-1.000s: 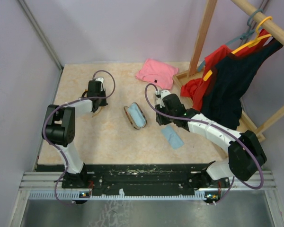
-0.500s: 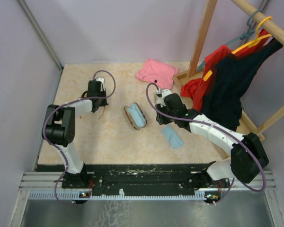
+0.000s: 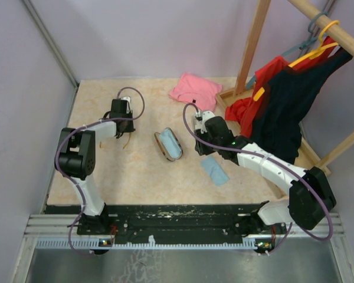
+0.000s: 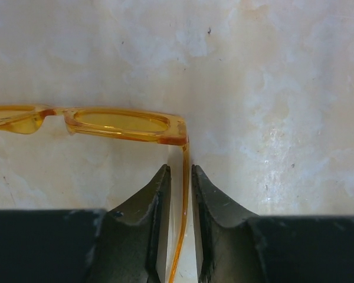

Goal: Organize the sunglasses
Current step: Pick up the sunglasses from the center of the board, then fold the sunglasses.

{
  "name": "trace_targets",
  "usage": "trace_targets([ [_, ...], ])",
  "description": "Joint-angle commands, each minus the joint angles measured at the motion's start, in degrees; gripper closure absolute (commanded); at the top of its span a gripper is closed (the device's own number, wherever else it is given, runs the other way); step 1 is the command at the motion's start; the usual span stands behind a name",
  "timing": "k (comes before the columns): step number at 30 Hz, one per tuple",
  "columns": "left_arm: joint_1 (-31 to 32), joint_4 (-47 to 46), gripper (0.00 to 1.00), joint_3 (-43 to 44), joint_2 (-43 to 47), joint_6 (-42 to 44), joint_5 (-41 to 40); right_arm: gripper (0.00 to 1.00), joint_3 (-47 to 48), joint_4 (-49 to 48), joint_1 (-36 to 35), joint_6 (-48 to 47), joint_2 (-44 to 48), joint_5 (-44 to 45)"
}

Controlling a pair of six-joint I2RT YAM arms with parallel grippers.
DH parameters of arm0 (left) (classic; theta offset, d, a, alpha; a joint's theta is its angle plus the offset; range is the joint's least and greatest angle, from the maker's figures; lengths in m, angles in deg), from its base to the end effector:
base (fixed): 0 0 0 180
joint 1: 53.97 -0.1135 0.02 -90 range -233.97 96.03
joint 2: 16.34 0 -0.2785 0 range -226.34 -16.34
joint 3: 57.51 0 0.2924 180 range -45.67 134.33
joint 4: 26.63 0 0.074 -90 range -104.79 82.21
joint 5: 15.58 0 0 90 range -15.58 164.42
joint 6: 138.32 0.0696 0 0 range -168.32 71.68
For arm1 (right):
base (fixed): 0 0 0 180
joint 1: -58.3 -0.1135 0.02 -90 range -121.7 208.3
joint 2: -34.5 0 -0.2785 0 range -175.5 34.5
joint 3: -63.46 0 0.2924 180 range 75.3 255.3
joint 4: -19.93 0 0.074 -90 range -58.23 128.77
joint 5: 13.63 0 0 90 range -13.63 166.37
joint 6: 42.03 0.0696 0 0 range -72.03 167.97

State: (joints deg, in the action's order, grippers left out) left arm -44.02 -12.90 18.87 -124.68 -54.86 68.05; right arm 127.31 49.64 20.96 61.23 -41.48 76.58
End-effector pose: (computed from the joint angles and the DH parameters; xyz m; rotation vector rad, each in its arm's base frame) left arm 0.4502 -0.0711 0.1206 0.0168 2.3619 -0.0078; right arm 0.2748 0.2093 0.2265 -0.4868 2.2917 0.4436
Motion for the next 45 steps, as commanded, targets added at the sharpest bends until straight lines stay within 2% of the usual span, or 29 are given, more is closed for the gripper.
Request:
trace_targets([
  [1,-0.4,1.5,0.74,0.9,-1.0,-0.1,0.0,0.68,0.0,-1.1,-0.1,0.1,2.2,0.5],
  [4,-0.4,1.8,0.79,0.9,-1.0,-0.1,-0.4,0.68,0.0,-1.1,0.0,0.1,2.3,0.5],
  [7,-0.3,2.0,0.94,0.9,-0.4,-0.6,-0.5,0.69,0.1,-1.3,0.0,0.0,2.8,0.8],
  [9,-0.3,2.4,0.98,0.9,1.3,-1.7,-1.2,0.69,-0.2,-2.0,0.0,0.0,3.8,1.9],
  [15,-0.3,7.1,0.99,3.1,9.0,-6.9,-5.5,0.67,-2.1,-6.4,0.0,-1.8,10.1,3.8],
  [18,-0.3,8.8,0.99,4.1,14.4,-11.0,-4.5,0.65,-6.0,-13.3,0.0,-2.9,17.0,4.2],
  [22,-0.2,9.9,0.99,5.4,21.4,-14.9,5.3,0.64,-13.2,-26.7,0.0,-5.9,26.0,4.2],
  [26,-0.2,12.4,0.99,8.2,26.7,-20.3,14.7,0.62,-19.5,-39.8,0.1,-10.5,34.0,0.3],
  [33,-0.1,9.2,0.99,13.2,32.3,-28.3,41.1,0.59,-24.7,-56.9,0.0,-14.4,40.5,-7.5],
  [39,1.7,8.0,0.99,20.3,32.5,-32.6,54.1,0.58,-29.3,-77.1,0.0,-20.0,38.1,-14.9],
  [42,3.8,6.9,0.99,23.3,32.8,-34.1,55.2,0.58,-27.7,-79.0,-0.1,-24.3,34.9,-18.2],
  [45,5.4,-0.7,0.99,22.0,34.4,-39.5,55.4,0.59,-25.9,-82.2,0.0,-26.4,31.0,-19.2],
])
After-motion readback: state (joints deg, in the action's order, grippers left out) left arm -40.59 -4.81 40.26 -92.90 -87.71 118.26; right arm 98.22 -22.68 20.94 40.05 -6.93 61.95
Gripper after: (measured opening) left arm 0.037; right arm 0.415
